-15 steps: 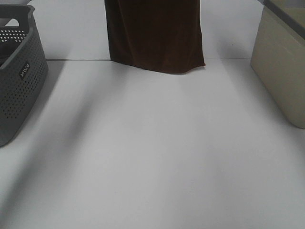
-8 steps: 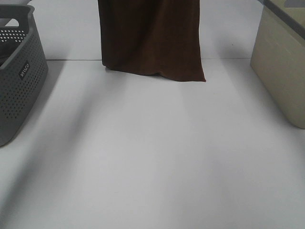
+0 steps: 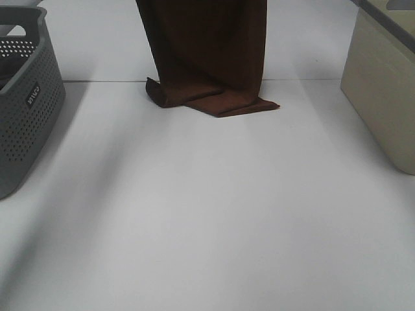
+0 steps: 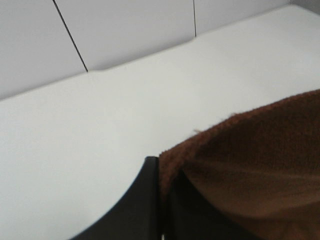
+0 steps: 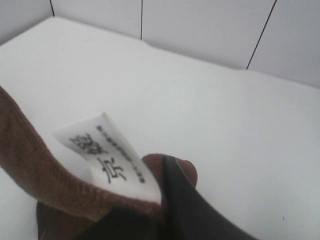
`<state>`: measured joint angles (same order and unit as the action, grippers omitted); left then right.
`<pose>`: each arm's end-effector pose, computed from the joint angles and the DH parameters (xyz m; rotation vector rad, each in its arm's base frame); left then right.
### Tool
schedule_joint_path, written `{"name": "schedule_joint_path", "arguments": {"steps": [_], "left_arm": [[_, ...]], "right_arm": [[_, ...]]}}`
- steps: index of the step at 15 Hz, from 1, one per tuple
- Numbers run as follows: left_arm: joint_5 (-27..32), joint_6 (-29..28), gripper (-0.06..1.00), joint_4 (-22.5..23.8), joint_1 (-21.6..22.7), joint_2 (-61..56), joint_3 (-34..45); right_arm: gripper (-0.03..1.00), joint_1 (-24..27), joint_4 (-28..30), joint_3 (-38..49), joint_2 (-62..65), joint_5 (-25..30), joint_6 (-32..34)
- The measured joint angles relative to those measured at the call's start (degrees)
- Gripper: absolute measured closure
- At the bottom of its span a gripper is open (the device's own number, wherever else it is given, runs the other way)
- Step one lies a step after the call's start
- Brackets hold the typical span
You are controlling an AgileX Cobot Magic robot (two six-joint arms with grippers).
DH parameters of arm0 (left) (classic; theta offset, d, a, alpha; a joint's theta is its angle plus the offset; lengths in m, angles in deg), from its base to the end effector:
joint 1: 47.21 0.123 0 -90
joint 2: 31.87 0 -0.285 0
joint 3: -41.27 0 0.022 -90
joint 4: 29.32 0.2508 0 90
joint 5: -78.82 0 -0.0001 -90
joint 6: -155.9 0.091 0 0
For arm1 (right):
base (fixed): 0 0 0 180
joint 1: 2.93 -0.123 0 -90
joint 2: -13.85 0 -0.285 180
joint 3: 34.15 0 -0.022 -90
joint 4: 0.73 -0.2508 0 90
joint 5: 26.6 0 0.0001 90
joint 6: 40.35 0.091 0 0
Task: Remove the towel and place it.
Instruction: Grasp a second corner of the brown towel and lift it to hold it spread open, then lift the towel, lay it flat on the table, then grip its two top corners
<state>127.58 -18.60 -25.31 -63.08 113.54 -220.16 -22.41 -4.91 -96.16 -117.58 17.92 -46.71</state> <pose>0.5151 -0.1415 0.3795 0.3753 1.9299 -0.0366 0.4686 0.1707 0.4086 -0.4276 1.9478 0.2323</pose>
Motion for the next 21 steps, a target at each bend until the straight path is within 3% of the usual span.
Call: {"name": "schedule_joint_path", "arguments": {"steps": [1, 4, 9, 11, 12, 13, 16, 21], "left_arm": [[9.91, 0.06, 0.94, -0.92, 0.00, -3.15, 0.00], [19.37, 0.06, 0.94, -2.98, 0.00, -6.65, -0.11], [20.86, -0.34, 0.94, -4.81, -0.17, -12.72, 3.61], [20.86, -0.34, 0.94, -4.87, -0.17, -17.07, 10.71], [20.91, -0.34, 0.94, -4.98, -0.17, -24.06, 22.52], [20.91, -0.34, 0.94, -4.98, -0.17, -27.73, 27.79], [20.91, -0.40, 0.94, -5.50, -0.29, -38.96, 41.48], [20.80, 0.46, 0.94, -8.14, -0.34, -51.91, 57.93]], "right_arm": [[0.96, 0.00, -1.26, 0.00, 2.18, 8.08, -0.46], [0.96, 0.00, -2.69, 0.00, 5.16, 14.95, 0.17], [0.96, 0.00, -4.35, 0.00, 9.85, 24.69, 0.57], [0.96, 0.00, -5.33, 0.00, 11.00, 25.32, 0.57], [0.96, 0.00, -8.65, 0.29, 12.55, 25.27, 0.57], [0.96, 0.00, -10.20, 1.72, 14.09, 25.27, 0.63], [0.96, 0.00, -11.97, 13.92, 21.66, 25.27, 1.03], [0.96, -0.29, -13.58, 35.98, 35.70, 25.27, 1.03]]}}
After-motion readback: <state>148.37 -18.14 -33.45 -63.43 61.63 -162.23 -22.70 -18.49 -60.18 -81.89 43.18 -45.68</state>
